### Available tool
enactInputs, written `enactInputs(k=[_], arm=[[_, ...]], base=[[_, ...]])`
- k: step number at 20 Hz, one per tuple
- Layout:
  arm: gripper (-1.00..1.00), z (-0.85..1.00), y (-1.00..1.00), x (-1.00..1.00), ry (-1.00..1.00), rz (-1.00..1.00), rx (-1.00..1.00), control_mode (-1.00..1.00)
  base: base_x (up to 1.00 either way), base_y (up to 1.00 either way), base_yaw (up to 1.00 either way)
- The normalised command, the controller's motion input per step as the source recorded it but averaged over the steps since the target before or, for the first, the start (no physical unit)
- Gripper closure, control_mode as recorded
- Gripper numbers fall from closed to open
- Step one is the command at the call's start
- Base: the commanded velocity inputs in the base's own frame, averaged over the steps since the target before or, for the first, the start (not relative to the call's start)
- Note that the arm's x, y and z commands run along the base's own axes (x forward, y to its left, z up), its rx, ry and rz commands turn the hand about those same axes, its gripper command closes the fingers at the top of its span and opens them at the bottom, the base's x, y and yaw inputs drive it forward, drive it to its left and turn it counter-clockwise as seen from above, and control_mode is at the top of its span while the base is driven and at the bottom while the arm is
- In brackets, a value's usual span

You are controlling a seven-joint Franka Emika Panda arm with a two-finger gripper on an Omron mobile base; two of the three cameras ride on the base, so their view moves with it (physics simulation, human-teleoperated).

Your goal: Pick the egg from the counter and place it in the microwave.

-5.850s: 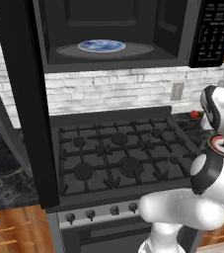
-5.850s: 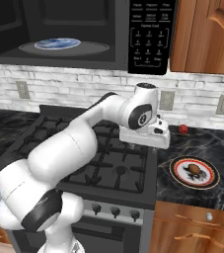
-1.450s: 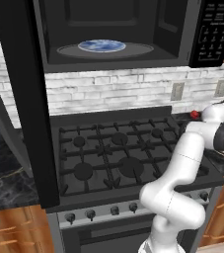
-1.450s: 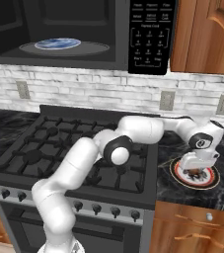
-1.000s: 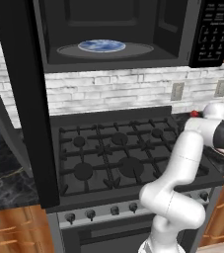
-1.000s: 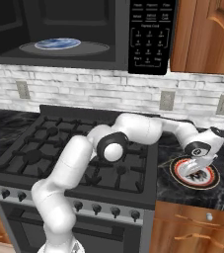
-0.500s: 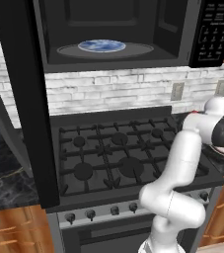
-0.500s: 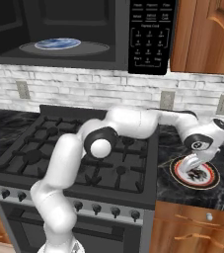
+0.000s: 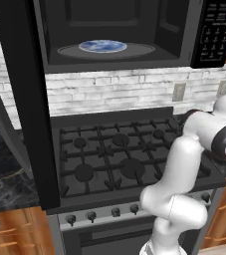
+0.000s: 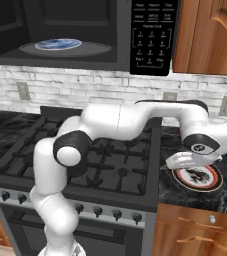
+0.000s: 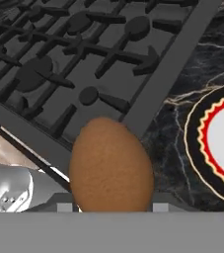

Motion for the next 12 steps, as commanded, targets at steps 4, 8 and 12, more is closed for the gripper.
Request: enactInputs(k=[4, 8, 12], arm=[[1.00, 1.00, 1.00, -0.59, -0.16, -0.30, 0.10, -1.00], [1.00, 1.00, 1.00, -0.70, -0.33, -0.24, 0.03, -1.00], [1.00, 1.00, 1.00, -0.59, -0.37, -0.21, 0.00, -1.00]], base=[[0.00, 0.00, 0.00], [0.00, 0.00, 0.00], [0.00, 0.00, 0.00]])
